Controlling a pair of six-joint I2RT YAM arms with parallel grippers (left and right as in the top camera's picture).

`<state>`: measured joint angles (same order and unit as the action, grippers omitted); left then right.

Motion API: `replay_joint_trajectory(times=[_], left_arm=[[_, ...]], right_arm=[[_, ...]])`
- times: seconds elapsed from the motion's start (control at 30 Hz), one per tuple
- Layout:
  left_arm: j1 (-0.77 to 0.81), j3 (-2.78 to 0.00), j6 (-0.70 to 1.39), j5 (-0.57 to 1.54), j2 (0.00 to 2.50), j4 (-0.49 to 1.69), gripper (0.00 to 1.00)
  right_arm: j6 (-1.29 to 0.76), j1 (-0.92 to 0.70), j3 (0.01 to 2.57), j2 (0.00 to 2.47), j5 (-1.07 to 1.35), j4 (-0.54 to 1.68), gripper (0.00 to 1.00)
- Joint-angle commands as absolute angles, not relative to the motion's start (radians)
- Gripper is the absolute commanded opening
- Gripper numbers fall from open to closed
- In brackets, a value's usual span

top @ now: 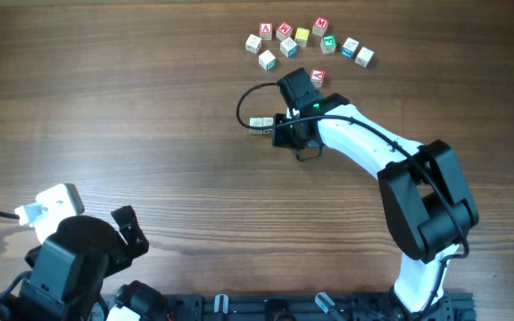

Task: Form a horizontal line

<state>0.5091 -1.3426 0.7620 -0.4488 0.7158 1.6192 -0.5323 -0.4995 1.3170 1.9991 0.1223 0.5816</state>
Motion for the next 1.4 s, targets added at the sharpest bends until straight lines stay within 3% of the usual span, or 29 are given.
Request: replay_joint_trajectory(times=[0.0, 0.27, 0.4, 0.6, 0.77, 1.03, 1.37], left_arm=[[0.506, -1.341, 0.774, -0.462, 0.713, 1.617, 1.00], [0.506, -1.341, 0.774, -0.462, 0.713, 1.617, 1.00], [0.506, -1.341, 0.774, -0.462, 0.713, 1.617, 1.00], [0.506, -1.341, 0.774, -0.462, 0.713, 1.617, 1.00], [0.506, -1.341, 0.774, -0.462, 0.713, 1.617, 1.00], [0.506, -1.341, 0.774, -0.462, 0.713, 1.617, 1.00], [0.506, -1.341, 0.774, -0.462, 0.713, 1.617, 1.00]], right_arm=[[-0.527, -0.504, 1.314, 2.024, 0.110, 0.612, 0.04], [-0.493, -0.527, 1.376, 1.962, 0.173, 0.619, 0.04], [-0.470, -0.583, 1.376, 1.913, 0.131, 0.482, 0.05], [-0.470, -0.587, 1.413, 2.001, 0.253, 0.233, 0.05], [-0.410, -0.636, 1.672, 2.185, 0.251, 0.439, 0.05], [-0.430, -0.648, 1.683, 2.186, 0.126, 0.593, 0.05], [-0.444, -0.647, 1.680, 2.220, 0.070, 0.616, 0.05]])
